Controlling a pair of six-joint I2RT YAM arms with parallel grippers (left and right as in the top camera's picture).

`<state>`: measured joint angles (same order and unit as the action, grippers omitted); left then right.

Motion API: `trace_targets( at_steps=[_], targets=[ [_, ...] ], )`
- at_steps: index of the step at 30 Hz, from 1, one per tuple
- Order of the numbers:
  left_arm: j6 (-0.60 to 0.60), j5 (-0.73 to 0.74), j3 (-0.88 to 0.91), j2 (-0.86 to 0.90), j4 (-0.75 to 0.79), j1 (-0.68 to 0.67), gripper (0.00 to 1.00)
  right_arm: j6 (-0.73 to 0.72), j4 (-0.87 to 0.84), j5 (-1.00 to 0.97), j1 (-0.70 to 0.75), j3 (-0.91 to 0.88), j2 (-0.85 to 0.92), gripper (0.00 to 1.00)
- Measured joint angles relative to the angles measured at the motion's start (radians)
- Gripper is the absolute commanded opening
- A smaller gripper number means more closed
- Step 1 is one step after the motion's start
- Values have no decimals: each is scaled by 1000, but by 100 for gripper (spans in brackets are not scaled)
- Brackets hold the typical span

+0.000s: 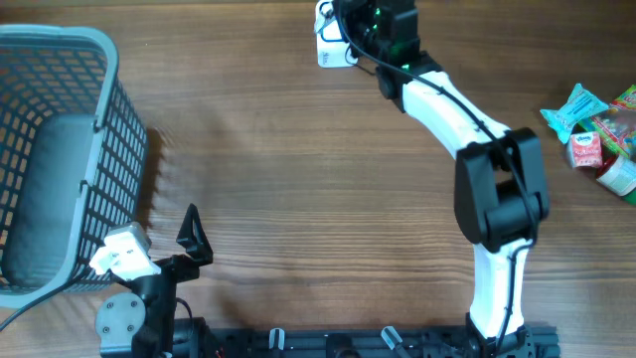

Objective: Scan the item barcode
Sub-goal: 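Carry the plaster box right and release it beside the other items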

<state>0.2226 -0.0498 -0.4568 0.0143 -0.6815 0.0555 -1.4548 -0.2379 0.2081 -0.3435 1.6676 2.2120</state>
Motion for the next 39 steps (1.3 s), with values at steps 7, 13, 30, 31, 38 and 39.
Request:
trace_targets(
  at_steps=[7, 13, 30, 31, 38, 39],
  targets=[
    [0, 0, 0, 0, 0, 0, 100, 29, 95, 1, -38, 31, 39, 5],
    [0, 0, 0, -1, -1, 0, 100, 121, 589, -57, 22, 102, -123, 5],
    [0, 0, 0, 0, -1, 0, 100, 307, 1017, -621, 709, -389, -425, 69],
    [0, 0, 0, 0, 0, 0, 100, 335, 991, -622, 754, -400, -424, 100],
    [0, 0, 0, 0, 0, 0, 100, 643, 1140, -333, 818, -92, -425, 100],
    [0, 0, 0, 0, 0, 0, 100, 658, 1188, -277, 805, -36, -431, 100]
  ],
)
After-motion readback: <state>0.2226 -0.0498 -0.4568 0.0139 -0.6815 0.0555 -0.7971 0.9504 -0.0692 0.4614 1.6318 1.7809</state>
